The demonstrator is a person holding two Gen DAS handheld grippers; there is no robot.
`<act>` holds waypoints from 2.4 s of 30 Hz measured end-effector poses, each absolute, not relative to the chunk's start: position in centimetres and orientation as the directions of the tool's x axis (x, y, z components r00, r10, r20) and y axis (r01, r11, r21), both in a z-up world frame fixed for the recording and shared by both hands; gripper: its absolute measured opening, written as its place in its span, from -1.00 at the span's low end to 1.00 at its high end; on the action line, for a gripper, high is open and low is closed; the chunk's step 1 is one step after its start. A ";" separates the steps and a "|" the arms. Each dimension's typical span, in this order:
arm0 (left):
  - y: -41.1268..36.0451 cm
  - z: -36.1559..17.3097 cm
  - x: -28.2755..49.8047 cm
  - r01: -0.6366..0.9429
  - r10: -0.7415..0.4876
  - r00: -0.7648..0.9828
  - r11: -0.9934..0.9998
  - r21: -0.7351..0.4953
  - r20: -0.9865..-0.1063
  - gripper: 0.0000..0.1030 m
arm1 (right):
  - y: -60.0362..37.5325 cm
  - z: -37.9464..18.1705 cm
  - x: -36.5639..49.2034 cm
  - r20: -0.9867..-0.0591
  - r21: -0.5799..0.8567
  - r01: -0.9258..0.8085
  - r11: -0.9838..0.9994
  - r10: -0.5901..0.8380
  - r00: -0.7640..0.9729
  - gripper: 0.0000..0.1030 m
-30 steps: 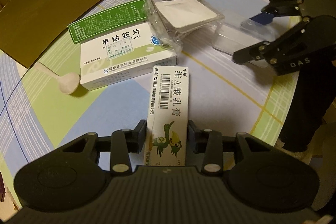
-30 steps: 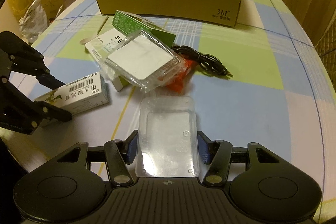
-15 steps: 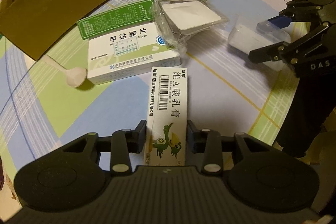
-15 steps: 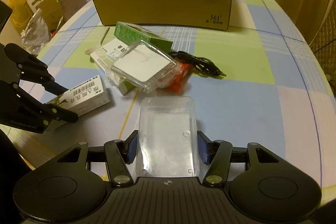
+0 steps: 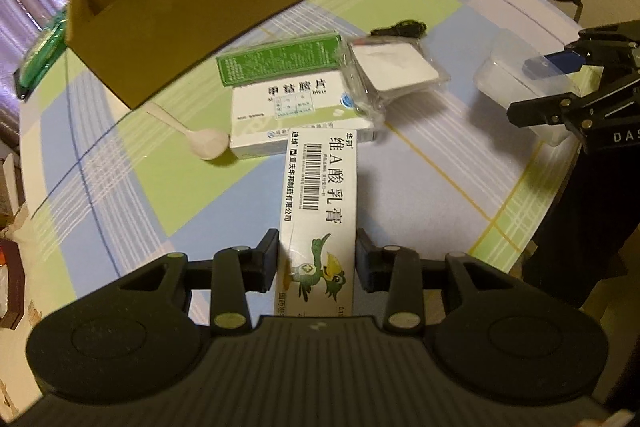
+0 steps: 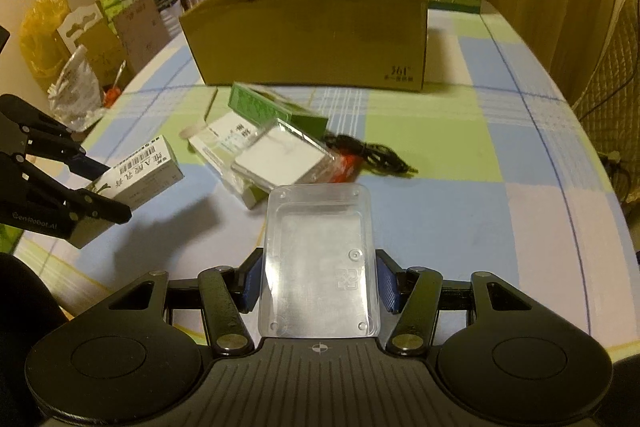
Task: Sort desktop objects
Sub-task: 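Carry the medicine box and plastic tray over the cardboard box with both grippers, then open both grippers to drop the medicine box and tray into the box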
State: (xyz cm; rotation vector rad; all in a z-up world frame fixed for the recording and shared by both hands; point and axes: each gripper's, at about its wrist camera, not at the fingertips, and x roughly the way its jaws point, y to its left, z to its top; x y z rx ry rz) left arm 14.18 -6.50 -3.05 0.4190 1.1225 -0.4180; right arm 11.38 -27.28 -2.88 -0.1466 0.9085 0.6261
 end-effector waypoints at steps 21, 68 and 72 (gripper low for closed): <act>-7.4 3.6 16.4 0.436 -0.119 0.483 0.892 0.121 -0.868 -0.36 | -25.9 5.0 15.5 -0.671 0.101 -0.600 0.793 0.500 0.547 0.03; -1.4 0.3 45.8 0.170 -0.069 0.535 0.985 0.027 -0.842 -0.36 | -14.8 0.1 42.7 -0.731 0.104 -0.588 0.802 0.463 0.502 0.03; -0.6 0.9 45.3 0.157 -0.079 0.555 0.988 0.011 -0.828 -0.33 | -14.7 -0.2 42.7 -0.735 0.106 -0.586 0.803 0.460 0.498 0.04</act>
